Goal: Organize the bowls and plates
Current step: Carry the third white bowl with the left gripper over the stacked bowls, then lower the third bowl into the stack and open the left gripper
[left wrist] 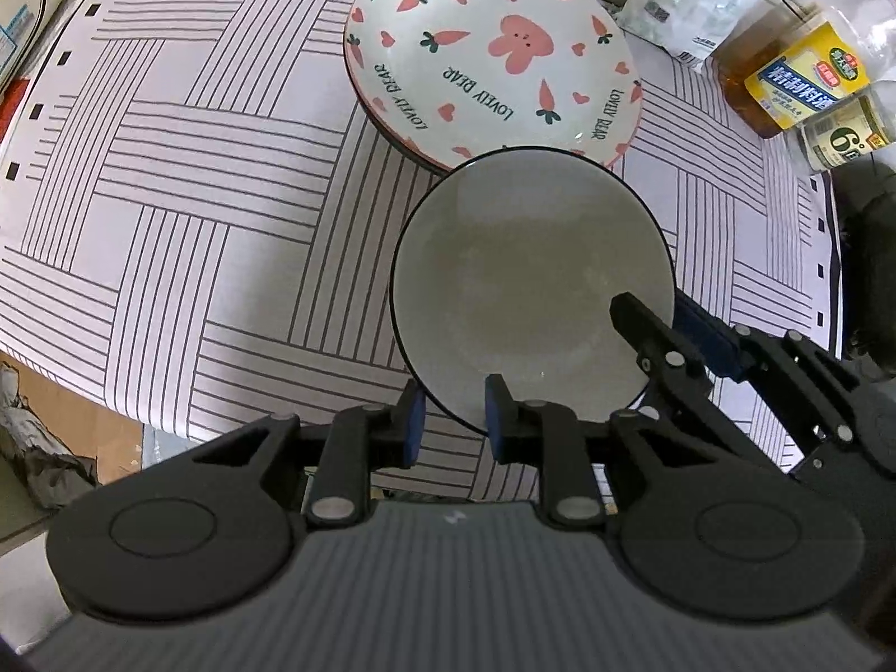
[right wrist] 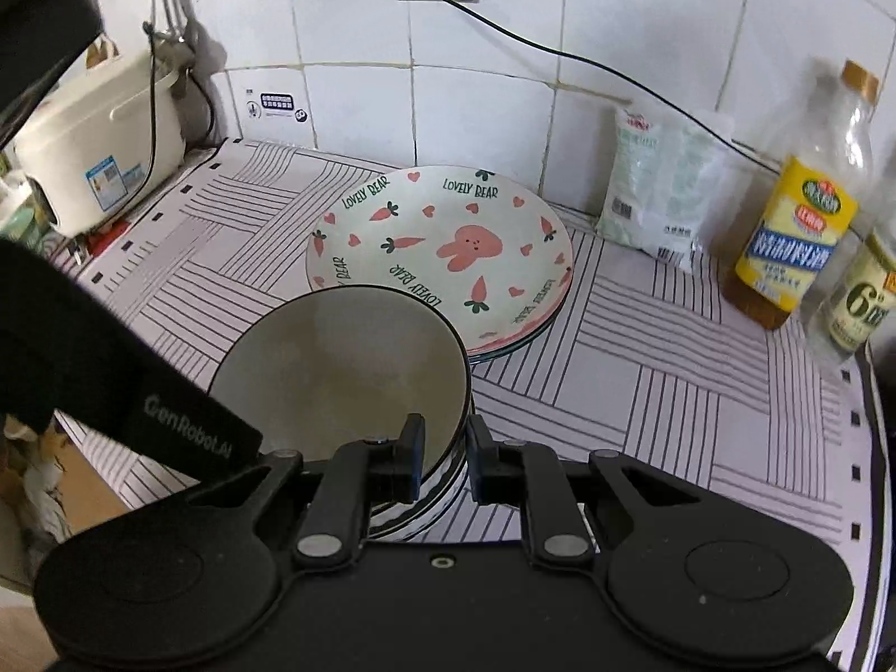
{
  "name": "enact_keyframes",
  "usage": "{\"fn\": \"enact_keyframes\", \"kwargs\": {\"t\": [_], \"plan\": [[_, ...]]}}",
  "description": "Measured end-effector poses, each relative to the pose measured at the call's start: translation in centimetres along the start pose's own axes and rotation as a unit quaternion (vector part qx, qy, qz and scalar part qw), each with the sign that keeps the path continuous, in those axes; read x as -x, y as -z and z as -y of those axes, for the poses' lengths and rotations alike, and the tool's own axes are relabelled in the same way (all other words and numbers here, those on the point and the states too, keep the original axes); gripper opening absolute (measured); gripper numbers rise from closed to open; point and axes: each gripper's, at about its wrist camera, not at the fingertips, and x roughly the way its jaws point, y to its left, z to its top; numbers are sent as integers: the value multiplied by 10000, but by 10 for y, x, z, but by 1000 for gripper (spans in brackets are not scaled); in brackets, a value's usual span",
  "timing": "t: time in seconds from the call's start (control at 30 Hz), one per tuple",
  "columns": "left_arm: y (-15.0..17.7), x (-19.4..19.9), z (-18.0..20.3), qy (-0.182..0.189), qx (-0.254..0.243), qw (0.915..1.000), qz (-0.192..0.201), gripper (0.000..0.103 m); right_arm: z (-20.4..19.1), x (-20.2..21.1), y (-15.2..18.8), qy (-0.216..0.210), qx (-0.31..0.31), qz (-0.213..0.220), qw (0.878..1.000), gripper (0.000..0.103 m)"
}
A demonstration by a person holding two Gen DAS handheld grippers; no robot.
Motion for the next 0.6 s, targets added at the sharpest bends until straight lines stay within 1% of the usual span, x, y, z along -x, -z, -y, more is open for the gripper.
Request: {"fn": "enact_keyframes", "kwargs": {"t": [0.17,0.23,0.33,0.4,0.53,0.6], "plan": [[2,1,0,14,-31,10000,52,20,-3,0,2,94,69,34,9999,19],[3,4,0,3,-64,9999,116,24,-5,0,4,113,83,72,9999,20],[7,12,1,0,-163,9994,296,30,-2,4,7,1,-34,134,9999,22],[10,19,0,114,-184,9989,427,33,2,9,9,-123,-185,181,9996,23],[18,33,-3,359,-226,9968,671,33,6,20,17,-227,-301,353,9987,25],[24,41,-5,460,-249,9949,859,33,8,29,22,-302,-342,474,9978,27]]}}
